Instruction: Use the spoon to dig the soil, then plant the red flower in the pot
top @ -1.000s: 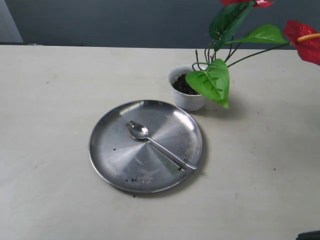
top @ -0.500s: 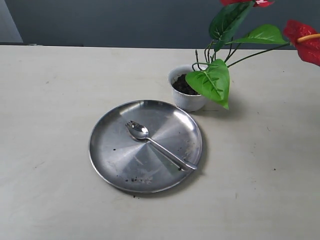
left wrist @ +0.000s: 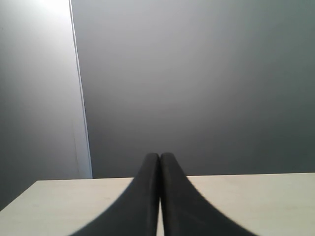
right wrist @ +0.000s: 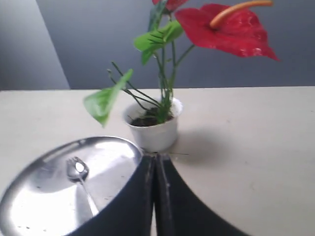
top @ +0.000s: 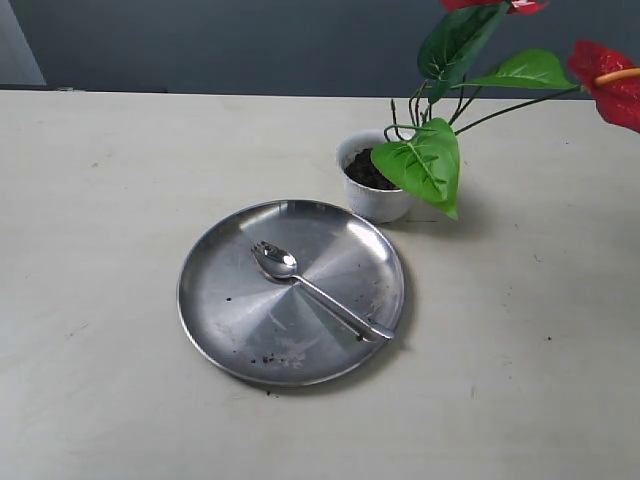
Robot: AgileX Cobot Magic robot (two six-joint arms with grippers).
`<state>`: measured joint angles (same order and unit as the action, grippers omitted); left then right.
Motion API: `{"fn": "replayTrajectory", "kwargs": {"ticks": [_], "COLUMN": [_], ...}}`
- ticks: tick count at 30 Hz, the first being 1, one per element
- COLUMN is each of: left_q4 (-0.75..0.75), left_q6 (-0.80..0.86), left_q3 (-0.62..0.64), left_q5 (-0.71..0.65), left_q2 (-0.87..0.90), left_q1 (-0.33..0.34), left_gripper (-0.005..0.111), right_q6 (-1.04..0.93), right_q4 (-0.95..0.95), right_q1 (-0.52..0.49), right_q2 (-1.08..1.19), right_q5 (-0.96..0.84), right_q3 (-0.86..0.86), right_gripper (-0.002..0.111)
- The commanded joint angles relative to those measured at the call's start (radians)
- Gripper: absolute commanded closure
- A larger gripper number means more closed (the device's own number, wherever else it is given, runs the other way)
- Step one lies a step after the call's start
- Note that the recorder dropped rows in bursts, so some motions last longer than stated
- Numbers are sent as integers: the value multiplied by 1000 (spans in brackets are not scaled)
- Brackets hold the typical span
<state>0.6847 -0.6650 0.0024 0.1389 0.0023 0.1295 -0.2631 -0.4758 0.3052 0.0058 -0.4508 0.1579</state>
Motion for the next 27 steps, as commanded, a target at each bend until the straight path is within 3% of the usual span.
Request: {"fn": "replayTrajectory", "kwargs": {"ticks": [1, 6, 12, 27], "left_q4": [-7, -7, -7, -7], "left_q6": [-5, -5, -5, -5], "left_q3": [-2, -2, -2, -2], "left_q5": [14, 14, 14, 14], "left_q2": [-2, -2, -2, -2], "left_q1": [-4, -4, -4, -4], "left_gripper": [106, 106, 106, 106], "right_q6": [82, 286, 329, 329], "right_q4": [248, 406, 518, 515], "right_q1": [-6, -6, -6, -6], "right_q2": [-6, -6, -6, -6], "right_q5": [101, 286, 149, 147], "right_q3": [-62, -158, -158, -158], "right_gripper": [108, 108, 108, 108]}}
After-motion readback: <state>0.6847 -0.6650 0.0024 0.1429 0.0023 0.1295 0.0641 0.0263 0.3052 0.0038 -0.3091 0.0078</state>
